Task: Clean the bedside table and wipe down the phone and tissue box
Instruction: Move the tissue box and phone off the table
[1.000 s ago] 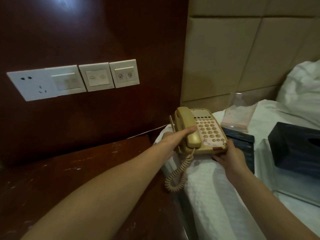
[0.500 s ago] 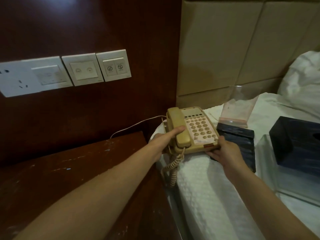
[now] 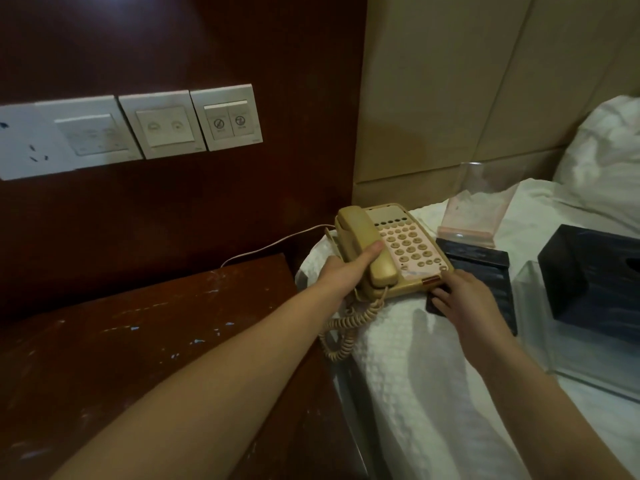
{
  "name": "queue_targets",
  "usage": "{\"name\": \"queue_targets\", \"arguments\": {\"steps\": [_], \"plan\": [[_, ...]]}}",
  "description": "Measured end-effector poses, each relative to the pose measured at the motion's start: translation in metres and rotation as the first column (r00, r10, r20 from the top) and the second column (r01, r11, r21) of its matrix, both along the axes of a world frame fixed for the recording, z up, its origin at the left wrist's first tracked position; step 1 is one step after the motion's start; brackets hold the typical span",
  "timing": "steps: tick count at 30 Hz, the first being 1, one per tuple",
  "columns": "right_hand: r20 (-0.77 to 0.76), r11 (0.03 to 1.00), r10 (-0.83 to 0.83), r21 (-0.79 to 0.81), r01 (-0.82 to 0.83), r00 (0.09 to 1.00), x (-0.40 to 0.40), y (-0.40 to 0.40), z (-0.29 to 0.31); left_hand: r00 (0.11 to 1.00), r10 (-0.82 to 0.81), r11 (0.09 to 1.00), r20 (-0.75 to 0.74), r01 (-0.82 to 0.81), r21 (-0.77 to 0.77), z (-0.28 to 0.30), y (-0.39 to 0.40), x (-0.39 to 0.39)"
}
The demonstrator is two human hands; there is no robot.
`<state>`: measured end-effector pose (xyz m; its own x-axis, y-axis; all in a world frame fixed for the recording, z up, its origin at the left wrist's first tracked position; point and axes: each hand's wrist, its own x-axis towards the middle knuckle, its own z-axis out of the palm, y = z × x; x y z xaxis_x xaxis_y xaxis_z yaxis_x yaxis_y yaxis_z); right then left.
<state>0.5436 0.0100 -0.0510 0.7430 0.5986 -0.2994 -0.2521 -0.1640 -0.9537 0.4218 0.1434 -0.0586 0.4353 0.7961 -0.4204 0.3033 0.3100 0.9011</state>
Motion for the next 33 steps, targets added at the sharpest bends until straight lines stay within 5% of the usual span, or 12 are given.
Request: {"name": "queue_targets", "arguments": {"steps": [5,11,22,33], "plan": [[0.091,0.992,0.024,-0.125,-0.012,0.996,0.009,0.001,0.012,0.999,0.005,0.998,-0.035,-0.003,0.063,0.005,-0.006,0.003],[0.253,0.983,0.110,-0.173,-0.067,0.961,-0.009,-0.025,0.023,0.947,-0.019,0.941,-0.320,0.126,0.315,0.009,-0.039,-0.003],[0.418,0.954,0.299,-0.166,-0.252,0.858,-0.133,-0.087,0.040,0.972,-0.093,0.854,-0.218,0.190,0.485,0.069,-0.151,-0.151],[0.478,0.674,0.714,-0.273,-0.686,0.512,-0.336,-0.090,-0.006,0.794,0.378,0.745,-0.477,0.045,0.666,0.014,-0.222,-0.418]]}}
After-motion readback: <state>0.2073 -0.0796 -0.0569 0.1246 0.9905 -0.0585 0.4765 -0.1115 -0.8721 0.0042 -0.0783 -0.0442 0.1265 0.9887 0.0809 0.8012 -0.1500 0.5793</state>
